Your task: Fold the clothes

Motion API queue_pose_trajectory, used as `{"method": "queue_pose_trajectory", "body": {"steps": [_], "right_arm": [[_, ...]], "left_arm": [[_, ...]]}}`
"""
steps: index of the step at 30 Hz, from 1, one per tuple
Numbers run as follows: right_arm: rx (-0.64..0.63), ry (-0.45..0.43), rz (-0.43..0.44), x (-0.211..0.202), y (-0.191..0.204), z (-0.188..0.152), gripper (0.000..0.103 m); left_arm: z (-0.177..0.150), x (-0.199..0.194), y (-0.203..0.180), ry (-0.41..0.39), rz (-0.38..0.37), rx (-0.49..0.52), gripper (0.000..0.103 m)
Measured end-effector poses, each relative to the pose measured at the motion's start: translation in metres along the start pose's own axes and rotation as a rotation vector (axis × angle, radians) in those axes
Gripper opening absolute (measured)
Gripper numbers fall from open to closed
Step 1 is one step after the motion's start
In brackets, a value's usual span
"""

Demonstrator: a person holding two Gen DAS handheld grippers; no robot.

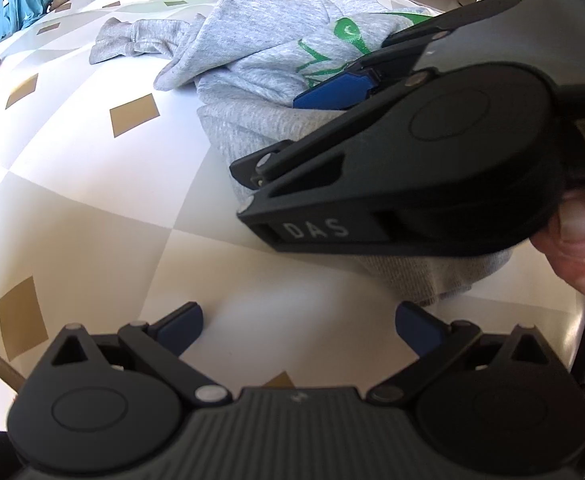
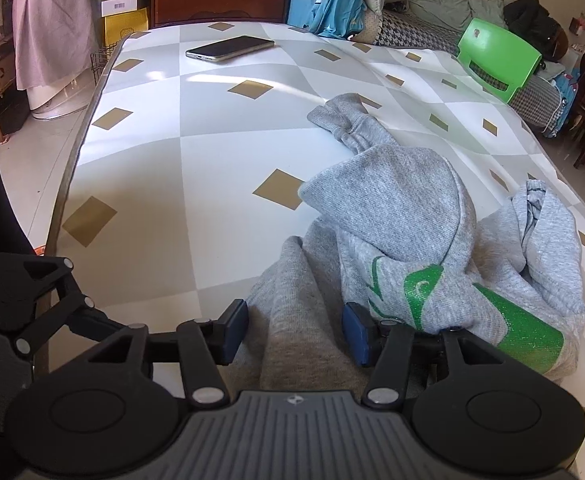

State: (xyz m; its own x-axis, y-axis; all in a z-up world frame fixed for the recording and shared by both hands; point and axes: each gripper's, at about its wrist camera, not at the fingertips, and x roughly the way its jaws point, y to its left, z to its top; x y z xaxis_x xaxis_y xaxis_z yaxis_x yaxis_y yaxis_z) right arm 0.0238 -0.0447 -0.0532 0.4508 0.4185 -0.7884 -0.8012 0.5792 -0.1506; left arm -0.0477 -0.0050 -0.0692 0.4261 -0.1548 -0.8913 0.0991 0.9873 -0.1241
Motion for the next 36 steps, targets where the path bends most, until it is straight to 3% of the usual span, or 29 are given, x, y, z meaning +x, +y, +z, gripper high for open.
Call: {"method": "queue_pose_trajectory", "body": {"steps": [7, 11, 23, 36], "right_arm": [[0.005, -0.015, 0.01, -0.002, 0.001, 0.0, 0.016], [0.037, -0.047, 0.017, -0.012, -0.002, 0.001, 0.009], [0.217, -0.25, 0.017, -0.088, -0.03, 0.009, 0.008], [0.453, -0.407, -0.201, -0.172, -0.101, -0.031, 0.009]], "left_arm": [[0.001, 0.001, 0.0, -0.003, 0.001, -0.003, 0.103], [0.001, -0.001, -0.002, -0.004, 0.003, -0.011, 0.103], [0.001, -0.002, -0.012, -0.024, 0.009, -0.008, 0.103], [0.01, -0.005, -0.029, -0.117, 0.052, -0.003, 0.103]]}}
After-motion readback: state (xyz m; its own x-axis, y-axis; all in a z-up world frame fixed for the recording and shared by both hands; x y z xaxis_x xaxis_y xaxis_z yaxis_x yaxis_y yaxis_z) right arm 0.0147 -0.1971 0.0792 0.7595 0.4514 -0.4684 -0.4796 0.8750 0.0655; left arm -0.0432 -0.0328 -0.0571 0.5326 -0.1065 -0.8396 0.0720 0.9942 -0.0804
